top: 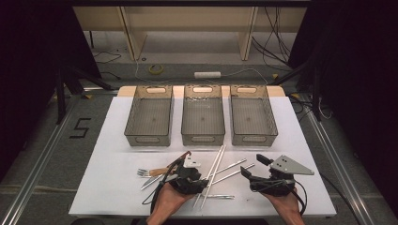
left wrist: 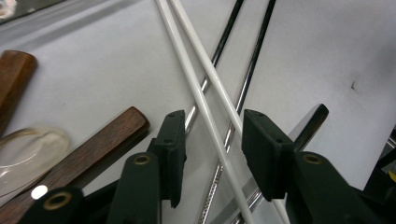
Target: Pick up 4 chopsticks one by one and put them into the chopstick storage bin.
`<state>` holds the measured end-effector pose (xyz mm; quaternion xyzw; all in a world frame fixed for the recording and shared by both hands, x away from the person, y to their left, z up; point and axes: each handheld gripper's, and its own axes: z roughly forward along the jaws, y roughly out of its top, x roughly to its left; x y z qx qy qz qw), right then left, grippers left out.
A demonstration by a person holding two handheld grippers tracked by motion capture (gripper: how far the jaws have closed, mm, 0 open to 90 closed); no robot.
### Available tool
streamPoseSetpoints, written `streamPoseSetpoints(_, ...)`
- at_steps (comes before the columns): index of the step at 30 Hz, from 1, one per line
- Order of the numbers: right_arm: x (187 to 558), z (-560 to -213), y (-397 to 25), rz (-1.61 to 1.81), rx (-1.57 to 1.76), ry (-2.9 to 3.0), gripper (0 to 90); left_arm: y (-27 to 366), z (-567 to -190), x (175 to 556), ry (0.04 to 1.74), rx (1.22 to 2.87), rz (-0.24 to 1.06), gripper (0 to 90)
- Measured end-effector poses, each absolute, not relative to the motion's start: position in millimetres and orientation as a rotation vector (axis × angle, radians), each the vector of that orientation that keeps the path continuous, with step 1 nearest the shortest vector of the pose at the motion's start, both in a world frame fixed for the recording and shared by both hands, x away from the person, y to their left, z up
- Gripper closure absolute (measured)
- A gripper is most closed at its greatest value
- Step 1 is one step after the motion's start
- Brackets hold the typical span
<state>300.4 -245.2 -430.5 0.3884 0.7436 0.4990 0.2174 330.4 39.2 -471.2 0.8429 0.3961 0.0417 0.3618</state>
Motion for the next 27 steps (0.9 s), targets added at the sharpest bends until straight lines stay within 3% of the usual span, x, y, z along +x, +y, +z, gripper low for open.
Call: streamPoseSetpoints(27, 298.9, -428.7, -245.1, 1.383, 1.054, 2.068, 26.5, 32.8, -481.5, 335.6, 1.031, 2.214, 0.132, 74.2)
